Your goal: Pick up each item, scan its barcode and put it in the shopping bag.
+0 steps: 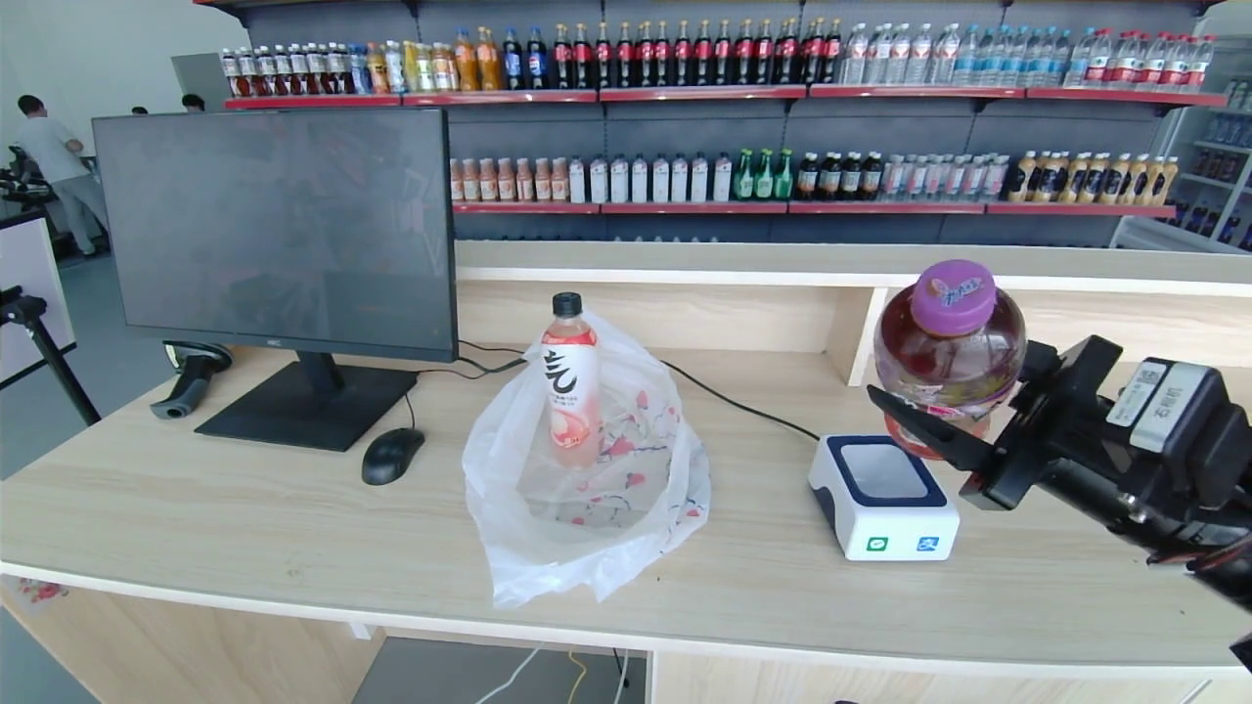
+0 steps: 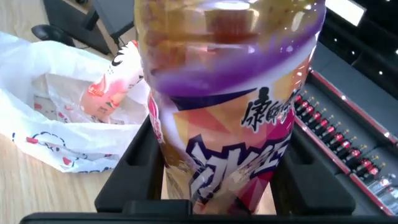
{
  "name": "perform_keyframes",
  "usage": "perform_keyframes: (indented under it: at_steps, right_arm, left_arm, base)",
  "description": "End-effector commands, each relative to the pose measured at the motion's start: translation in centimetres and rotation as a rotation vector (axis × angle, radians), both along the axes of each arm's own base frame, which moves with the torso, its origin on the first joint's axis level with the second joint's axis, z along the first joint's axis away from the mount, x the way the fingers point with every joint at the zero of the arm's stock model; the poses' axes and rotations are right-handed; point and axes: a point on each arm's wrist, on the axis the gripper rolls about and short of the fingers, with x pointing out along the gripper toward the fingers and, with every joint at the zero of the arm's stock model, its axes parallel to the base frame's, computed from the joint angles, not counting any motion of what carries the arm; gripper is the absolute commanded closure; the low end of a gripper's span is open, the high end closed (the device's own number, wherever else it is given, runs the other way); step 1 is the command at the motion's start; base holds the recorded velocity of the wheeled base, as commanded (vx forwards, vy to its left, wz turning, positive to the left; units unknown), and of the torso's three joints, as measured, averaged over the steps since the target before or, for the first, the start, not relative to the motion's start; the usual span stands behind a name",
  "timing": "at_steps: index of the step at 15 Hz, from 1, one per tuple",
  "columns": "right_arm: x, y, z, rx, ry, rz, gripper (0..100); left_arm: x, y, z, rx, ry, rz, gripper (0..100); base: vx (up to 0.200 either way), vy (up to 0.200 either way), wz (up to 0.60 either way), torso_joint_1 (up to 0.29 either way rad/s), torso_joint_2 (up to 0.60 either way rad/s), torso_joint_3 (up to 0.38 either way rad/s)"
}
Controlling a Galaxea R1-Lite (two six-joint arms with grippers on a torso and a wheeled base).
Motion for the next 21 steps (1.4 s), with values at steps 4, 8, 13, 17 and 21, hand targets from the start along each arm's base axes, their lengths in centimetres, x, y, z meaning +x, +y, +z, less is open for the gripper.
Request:
perform_keyframes:
  at_steps: [4,8,13,17,21]
  right_arm:
    - [-2.9,2.1,1.5,0.395,0.223,-0.041,100]
    - [-4.0,2.4,-0.1,0.503,0.430,0.036,100]
    - [-3.5,2.1,0.6,0.518,0.439,0.108,100]
    - [-2.8,0.5,-0.6,0.524,0.468,-0.056,100]
    - [-1.6,0.3,-0.1,0.511,0.550,-0.173,100]
  left_arm:
    - [0.0,0.0,0.0,0.000,-0.002,0.000,0]
    - [0.0,0.0,0.0,0.000,0.000,0.000,0]
    - [0.0,0.0,0.0,0.000,0.000,0.000,0]
    - [0.0,0.0,0.0,0.000,0.000,0.000,0]
    - [0.0,0.0,0.0,0.000,0.000,0.000,0]
  base:
    - [0.000,0.000,0.00,0.000,0.00,0.000]
    - [0.000,0.000,0.00,0.000,0.00,0.000]
    - [0.000,0.000,0.00,0.000,0.00,0.000]
    - [0.000,0.000,0.00,0.000,0.00,0.000]
    - [0.000,0.000,0.00,0.000,0.00,0.000]
